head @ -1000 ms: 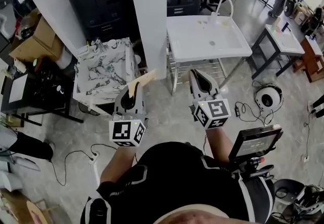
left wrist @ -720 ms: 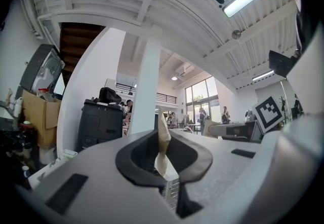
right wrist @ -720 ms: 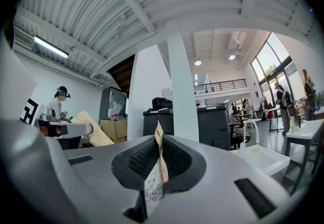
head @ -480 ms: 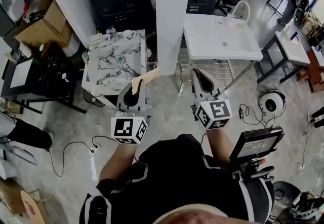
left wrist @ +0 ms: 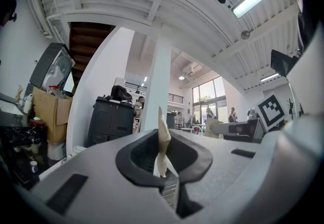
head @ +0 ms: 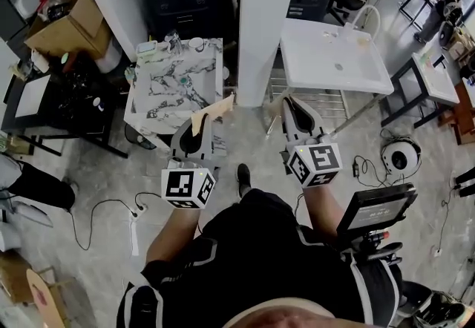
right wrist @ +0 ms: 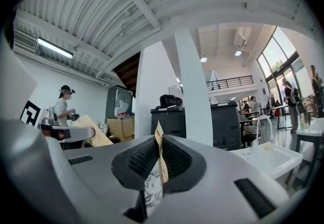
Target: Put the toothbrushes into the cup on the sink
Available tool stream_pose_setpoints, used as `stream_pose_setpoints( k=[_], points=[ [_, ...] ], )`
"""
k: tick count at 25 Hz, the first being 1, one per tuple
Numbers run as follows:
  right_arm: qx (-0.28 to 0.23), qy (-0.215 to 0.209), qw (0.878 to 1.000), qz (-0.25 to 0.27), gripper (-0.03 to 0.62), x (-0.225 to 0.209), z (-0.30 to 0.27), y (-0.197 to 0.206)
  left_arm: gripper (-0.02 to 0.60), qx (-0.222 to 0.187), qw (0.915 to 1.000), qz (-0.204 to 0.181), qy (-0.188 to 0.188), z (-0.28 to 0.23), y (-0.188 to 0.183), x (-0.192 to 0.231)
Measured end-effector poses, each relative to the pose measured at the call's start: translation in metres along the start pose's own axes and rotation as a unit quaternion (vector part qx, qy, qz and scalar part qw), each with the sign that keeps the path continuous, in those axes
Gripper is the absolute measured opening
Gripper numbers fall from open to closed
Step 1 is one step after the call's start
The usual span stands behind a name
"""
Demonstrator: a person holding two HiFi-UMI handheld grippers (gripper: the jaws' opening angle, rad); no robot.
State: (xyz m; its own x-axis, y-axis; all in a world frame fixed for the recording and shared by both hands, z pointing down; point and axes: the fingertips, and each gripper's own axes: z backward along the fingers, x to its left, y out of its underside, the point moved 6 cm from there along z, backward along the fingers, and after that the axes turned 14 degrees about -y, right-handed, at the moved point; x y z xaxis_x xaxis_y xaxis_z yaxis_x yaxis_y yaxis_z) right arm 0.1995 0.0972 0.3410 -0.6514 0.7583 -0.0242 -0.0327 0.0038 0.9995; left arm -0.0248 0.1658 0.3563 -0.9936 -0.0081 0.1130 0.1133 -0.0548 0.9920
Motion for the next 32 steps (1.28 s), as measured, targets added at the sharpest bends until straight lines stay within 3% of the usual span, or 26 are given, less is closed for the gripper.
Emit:
stream_pose_setpoints(
  k=[21,32],
  points=[
    [-0.006,-0.056,0.998,-0.018,0.031,-0.067,-0.141,-0.001,0.032,0.006,0.9991,-0.017,-0.04,-0.122,-0.004,0.05],
    [-0.016,-0.063,0.997,-0.049,0.031,-0.115,-0.198,0.01,0.032,0.03,0.9966,-0.05,-0.058,-0.192,-0.003,0.069]
  ],
)
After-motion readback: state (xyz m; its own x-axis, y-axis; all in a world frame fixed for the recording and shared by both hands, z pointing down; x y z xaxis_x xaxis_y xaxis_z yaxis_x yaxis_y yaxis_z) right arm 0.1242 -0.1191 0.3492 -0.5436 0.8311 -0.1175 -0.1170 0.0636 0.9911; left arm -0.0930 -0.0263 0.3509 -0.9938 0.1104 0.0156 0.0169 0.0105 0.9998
